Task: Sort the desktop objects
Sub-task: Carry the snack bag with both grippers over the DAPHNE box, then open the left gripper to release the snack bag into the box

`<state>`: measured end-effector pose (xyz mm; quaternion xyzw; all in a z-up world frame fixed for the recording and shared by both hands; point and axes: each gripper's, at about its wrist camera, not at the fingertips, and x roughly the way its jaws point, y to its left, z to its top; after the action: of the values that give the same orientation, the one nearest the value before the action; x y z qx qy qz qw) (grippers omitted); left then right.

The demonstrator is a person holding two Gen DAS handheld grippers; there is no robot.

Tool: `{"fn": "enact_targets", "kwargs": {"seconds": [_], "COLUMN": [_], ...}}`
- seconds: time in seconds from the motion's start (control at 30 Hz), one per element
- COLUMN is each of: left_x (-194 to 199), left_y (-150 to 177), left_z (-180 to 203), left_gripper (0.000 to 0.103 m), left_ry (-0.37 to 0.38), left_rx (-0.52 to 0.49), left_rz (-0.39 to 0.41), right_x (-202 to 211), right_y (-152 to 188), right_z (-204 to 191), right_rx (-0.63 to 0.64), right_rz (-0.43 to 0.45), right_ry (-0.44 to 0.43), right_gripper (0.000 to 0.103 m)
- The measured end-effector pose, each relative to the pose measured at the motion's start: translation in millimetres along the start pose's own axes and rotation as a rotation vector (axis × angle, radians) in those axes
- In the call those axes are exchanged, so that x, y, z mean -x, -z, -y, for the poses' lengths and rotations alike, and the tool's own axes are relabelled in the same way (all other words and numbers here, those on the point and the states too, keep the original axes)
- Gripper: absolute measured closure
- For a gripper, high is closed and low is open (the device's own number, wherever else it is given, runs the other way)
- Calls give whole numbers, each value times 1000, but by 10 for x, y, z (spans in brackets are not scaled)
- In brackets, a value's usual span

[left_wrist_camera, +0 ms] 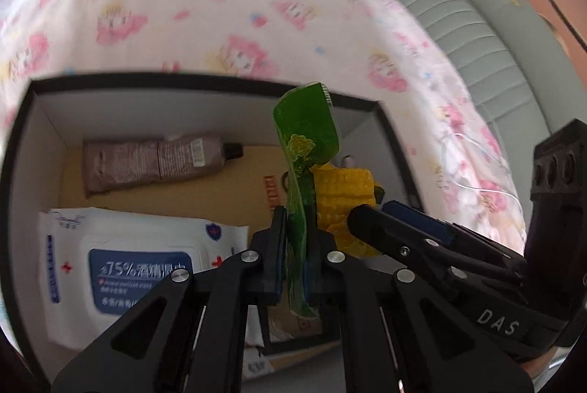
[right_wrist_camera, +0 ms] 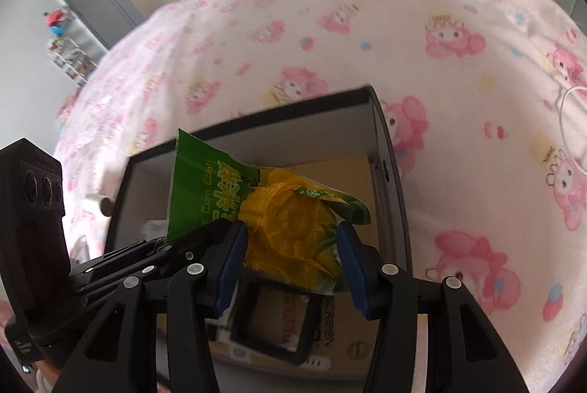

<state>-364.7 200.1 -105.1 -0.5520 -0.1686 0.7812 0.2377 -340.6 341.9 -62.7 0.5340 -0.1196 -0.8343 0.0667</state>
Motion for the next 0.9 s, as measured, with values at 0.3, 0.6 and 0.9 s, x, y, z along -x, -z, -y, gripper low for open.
{"fn": "enact_targets", "kwargs": {"seconds": [0.3, 0.6, 0.9], "left_x": [-102, 234, 631], "left_y": [-146, -94, -199], "left_z": [4, -62, 141], "left_gripper": [100, 96, 94], "left_ry": [-85, -114, -166], "left_rx": [-5, 27, -69], "left_rz": [-35, 86, 165], "right_x": [-142, -14, 331], "right_y": [-139, 36, 73], "right_z": [31, 43, -159], "right_rx": [6, -8, 17], "right_rz": [-12, 35, 101], "right_ry": [59, 103, 144], "right_gripper": [60, 60, 59]}}
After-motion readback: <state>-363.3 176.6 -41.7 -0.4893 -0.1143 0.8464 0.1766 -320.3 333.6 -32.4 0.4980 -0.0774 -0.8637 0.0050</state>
